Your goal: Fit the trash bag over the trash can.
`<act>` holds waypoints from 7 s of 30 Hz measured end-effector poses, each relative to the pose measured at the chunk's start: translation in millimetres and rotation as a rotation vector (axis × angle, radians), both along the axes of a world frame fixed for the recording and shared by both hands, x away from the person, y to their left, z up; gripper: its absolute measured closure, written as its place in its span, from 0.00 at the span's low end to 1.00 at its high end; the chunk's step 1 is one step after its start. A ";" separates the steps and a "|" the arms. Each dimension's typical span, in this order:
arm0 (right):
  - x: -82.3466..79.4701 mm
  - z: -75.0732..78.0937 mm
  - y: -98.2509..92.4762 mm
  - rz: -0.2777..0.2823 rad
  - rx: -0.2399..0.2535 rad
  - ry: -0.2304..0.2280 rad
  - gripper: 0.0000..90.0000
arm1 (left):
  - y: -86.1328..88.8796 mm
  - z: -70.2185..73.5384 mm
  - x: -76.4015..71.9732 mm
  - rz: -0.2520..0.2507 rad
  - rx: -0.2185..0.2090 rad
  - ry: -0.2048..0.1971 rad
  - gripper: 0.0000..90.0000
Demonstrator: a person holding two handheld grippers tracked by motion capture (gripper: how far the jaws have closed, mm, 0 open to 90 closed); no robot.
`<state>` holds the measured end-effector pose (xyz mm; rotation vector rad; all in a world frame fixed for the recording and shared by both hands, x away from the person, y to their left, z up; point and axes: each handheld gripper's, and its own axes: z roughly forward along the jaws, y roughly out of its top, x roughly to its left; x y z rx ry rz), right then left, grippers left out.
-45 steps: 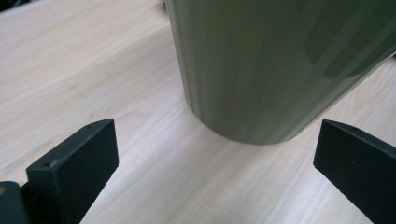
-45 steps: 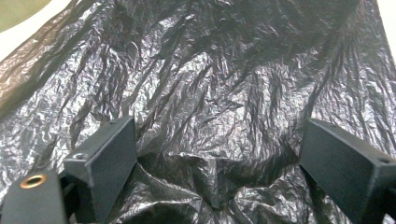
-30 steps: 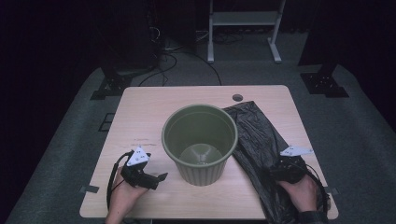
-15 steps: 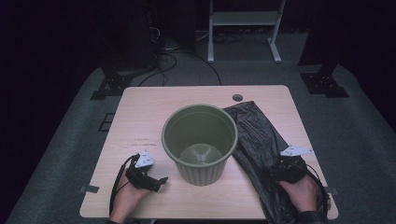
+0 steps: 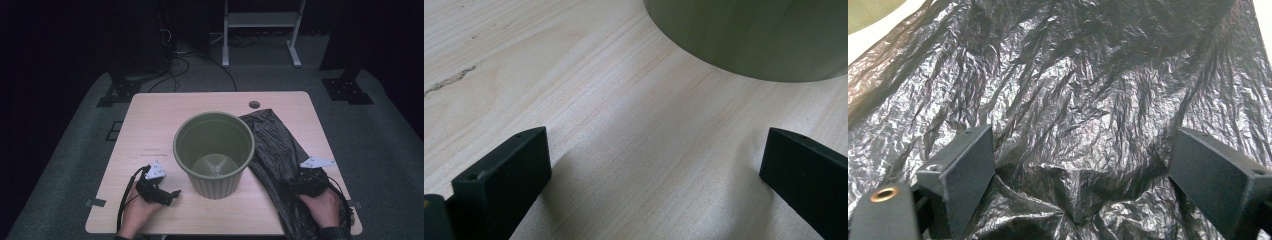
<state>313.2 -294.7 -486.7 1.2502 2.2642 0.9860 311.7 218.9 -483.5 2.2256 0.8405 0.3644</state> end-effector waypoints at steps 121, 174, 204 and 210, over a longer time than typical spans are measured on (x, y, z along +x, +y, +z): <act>43.5 7.8 111.4 0.092 0.000 0.005 0.53 | -0.1 0.0 0.0 -0.004 0.000 0.000 0.00; -17.6 117.8 74.9 0.601 0.235 -0.119 0.98 | 0.2 0.1 0.2 -0.008 0.004 -0.001 0.00; -10.5 208.3 95.1 0.828 0.323 -0.178 0.98 | 0.2 -0.1 0.3 -0.007 0.002 -0.002 0.00; 1.9 219.6 115.2 0.867 0.325 -0.168 0.98 | 0.2 -0.1 0.3 -0.007 0.002 -0.002 0.00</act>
